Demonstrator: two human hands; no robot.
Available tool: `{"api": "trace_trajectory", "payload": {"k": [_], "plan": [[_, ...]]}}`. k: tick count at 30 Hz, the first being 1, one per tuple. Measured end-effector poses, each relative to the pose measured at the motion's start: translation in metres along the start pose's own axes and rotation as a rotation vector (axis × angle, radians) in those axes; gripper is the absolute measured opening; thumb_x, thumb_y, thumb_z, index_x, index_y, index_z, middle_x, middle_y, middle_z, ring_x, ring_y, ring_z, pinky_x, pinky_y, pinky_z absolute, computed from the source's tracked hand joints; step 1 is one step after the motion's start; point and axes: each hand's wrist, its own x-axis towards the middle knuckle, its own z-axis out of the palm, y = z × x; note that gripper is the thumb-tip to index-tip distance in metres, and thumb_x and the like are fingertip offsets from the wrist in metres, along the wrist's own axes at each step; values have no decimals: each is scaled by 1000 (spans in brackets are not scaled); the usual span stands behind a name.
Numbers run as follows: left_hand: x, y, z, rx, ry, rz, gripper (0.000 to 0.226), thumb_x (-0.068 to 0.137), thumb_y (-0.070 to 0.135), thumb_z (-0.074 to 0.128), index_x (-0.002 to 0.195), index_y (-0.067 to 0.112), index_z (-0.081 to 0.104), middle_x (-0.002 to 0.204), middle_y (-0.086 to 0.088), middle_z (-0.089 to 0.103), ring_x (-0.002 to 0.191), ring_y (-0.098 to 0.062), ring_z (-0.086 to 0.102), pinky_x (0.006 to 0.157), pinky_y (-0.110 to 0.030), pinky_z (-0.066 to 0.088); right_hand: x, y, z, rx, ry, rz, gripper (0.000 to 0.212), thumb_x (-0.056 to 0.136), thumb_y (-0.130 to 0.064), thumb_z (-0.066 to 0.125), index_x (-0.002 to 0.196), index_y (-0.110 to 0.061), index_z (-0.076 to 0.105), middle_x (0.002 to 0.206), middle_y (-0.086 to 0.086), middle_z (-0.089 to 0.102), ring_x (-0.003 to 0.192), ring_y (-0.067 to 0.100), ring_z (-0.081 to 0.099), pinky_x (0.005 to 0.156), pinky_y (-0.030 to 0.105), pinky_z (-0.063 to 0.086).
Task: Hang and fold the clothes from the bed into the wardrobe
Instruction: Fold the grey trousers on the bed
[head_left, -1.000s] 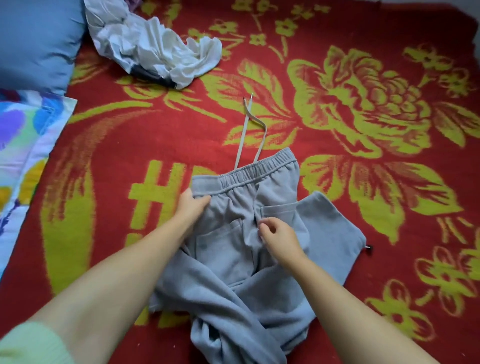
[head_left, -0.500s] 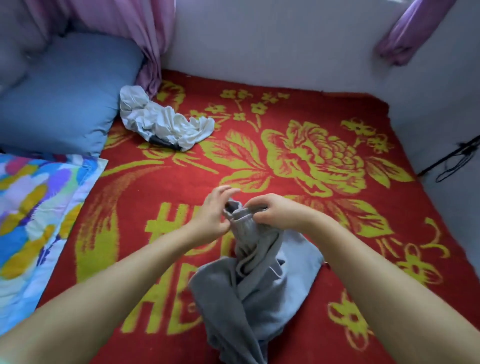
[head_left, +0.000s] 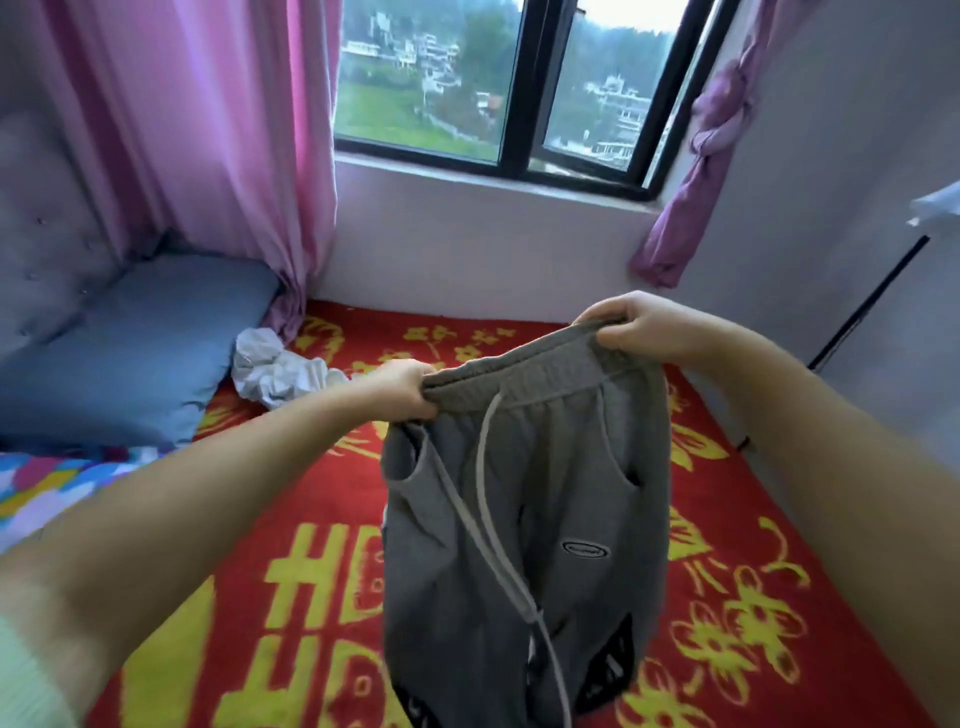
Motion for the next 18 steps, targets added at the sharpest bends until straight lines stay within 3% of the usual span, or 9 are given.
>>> {"api": "trace_trajectory", "payload": {"k": [3,7,9,12,15,18], "plan": [[-2,21,-39,102,87,-22,5,76,19,66,78,18,61,77,0,64,74,-16,58,59,-23,38,-9,-8,-21,24,104,-40,35,88,2,46,105,-17,69,97,-3,68,91,12,61,88,26,49],[-16,45,-79,96,-4,-112,22,79,30,68,96,16,70,85,0,68,81,-21,65,69,-25,50,-18,-17,-50,-34,169,-45,34,91,-2,45,106,-21,69,97,-6,67,92,10,60,85,24,46],[-23,52,-91,109,-1,-127,27,79,25,68,104,14,69,91,-2,68,84,-21,66,71,-28,54,-24,-16,-61,-18,196,-33,33,92,-2,46,110,-18,68,100,-4,67,95,12,60,85,24,47],[-30,62,-101,9,-14,-131,25,80,24,69,102,12,68,94,-4,70,83,-20,67,71,-29,56,-29,-11,-70,-37,167,29,31,91,-4,48,111,-19,67,100,-4,66,97,15,61,77,21,48],[-37,77,-107,-132,-38,-181,27,81,38,73,93,14,70,87,-1,69,77,-16,64,73,-28,55,-33,-12,-69,8,130,134,25,88,-6,53,106,-12,70,94,5,69,86,20,64,72,31,56],[-39,95,-105,-371,0,-260,36,84,32,72,103,3,68,96,-12,67,90,-26,64,87,-39,53,-31,-24,-49,202,181,131,24,85,-2,53,102,5,69,78,11,63,63,18,56,49,22,46]]}}
